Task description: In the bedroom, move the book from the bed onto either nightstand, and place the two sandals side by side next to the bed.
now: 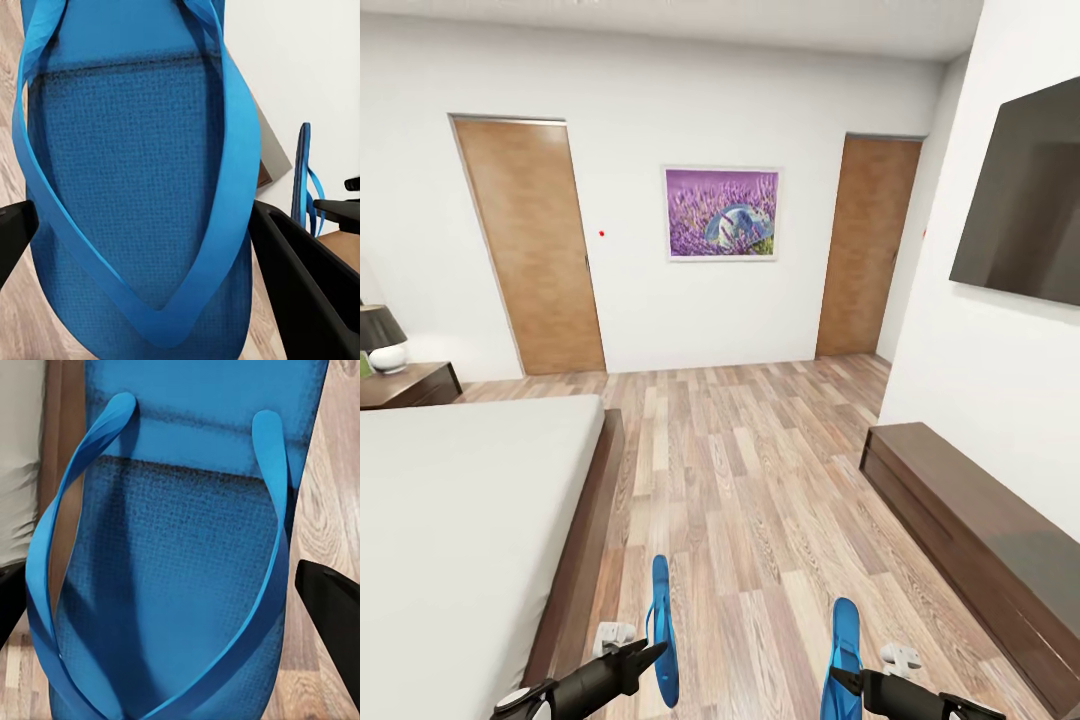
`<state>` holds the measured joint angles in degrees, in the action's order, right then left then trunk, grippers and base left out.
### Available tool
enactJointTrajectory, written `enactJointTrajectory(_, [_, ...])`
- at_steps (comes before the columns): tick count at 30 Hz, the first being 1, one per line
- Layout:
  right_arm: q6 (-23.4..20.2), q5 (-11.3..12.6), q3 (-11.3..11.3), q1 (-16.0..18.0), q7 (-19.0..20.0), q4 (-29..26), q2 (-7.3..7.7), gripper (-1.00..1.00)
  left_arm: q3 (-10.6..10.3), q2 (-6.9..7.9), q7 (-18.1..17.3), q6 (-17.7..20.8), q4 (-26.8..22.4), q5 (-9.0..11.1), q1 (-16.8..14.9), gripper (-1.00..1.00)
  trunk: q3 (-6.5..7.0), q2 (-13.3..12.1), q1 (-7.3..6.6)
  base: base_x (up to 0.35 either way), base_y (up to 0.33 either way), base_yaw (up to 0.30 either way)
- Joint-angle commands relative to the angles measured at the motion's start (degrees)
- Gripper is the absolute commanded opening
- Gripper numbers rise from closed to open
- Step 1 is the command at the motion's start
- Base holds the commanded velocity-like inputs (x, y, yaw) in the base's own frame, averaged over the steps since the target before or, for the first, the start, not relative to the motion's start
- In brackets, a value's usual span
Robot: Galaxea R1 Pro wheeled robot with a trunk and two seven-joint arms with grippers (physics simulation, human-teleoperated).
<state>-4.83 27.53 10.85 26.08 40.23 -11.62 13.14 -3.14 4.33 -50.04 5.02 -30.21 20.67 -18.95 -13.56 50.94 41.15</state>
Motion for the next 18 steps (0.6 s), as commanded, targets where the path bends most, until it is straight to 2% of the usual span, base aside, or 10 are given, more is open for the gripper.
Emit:
enactJointTrajectory(1, [-0.49,0.59,0.28,0.03,0.11,-0.07,0.04,-1.0,-0.29,0.06,-0.05,0.54,-0.03,0.59,-0.03,-1.0,-0.04,0.06,0.01,0.0,0.0,0.0])
enactJointTrajectory(18, [-0.53,0.59,0.29,0.03,0.04,-0.07,0.04,-1.0,-0.29,0.06,-0.05,0.57,-0.03,0.59,-0.03,-1.0,-0.08,0.06,0.01,0.0,0.0,0.0])
